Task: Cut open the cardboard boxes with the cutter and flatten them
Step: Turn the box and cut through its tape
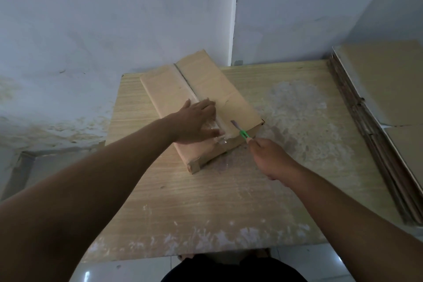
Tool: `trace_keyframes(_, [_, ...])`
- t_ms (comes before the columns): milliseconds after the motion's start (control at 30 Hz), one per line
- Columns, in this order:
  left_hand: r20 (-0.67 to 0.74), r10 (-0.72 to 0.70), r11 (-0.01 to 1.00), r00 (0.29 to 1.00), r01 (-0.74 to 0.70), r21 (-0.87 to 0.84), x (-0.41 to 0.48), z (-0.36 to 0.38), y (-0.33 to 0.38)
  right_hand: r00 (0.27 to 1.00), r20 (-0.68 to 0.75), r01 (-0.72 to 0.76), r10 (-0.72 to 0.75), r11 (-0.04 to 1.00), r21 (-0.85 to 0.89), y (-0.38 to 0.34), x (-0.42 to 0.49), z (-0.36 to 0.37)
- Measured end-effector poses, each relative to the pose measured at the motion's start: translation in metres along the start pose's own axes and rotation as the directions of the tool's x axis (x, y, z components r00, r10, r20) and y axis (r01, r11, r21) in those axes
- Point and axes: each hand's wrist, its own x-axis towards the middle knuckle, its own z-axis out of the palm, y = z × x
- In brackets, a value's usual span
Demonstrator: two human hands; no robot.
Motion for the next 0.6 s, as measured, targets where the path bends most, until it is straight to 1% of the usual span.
trace_keyframes(67, [-0.092,-0.125,0.990,0.988,0.119,-0.070,0.003,0.016,0.004,0.995,-0.061,0.068,-0.078,0.986,-0.155,-0.001,-0.003,0.005])
trace_keyframes(100, [-0.118,-0.224,0.970,0.967,0.210,-0.120,0.005,0.025,0.007,0.989,-0.100,0.087,-0.109,0.976,-0.198,0.000,-0.007,0.008])
trace_keyframes(133, [-0.116,-0.335,0.932,0.935,0.311,-0.185,0.007,0.032,0.009,0.980,-0.141,0.104,-0.138,0.969,-0.225,0.001,-0.011,0.012])
trace_keyframes(167, [-0.083,-0.430,0.884,0.899,0.401,-0.240,0.010,0.037,0.010,0.971,-0.174,0.120,-0.166,0.961,-0.249,0.004,-0.017,0.017])
trace_keyframes(233, [0.004,-0.522,0.821,0.853,0.504,-0.269,0.016,0.039,0.009,0.957,-0.193,0.145,-0.214,0.937,-0.319,0.008,-0.029,0.026])
trace_keyframes(300, [0.047,-0.551,0.797,0.833,0.542,-0.268,0.021,0.036,0.008,0.949,-0.200,0.141,-0.244,0.895,-0.424,0.012,-0.041,0.033])
trace_keyframes(367, [0.041,-0.560,0.786,0.828,0.545,-0.292,0.025,0.036,0.007,0.944,-0.217,0.110,-0.249,0.856,-0.504,0.014,-0.049,0.038])
trace_keyframes(467, [0.009,-0.564,0.776,0.826,0.534,-0.336,0.023,0.038,0.007,0.939,-0.231,0.073,-0.254,0.806,-0.588,0.009,-0.056,0.039])
trace_keyframes(533, [0.011,-0.558,0.768,0.830,0.522,-0.371,0.021,0.037,0.006,0.935,-0.239,0.054,-0.262,0.771,-0.635,0.003,-0.059,0.038])
trace_keyframes(600, [0.015,-0.552,0.766,0.834,0.514,-0.386,0.020,0.036,0.007,0.934,-0.263,0.018,-0.240,0.769,-0.639,-0.002,-0.061,0.038])
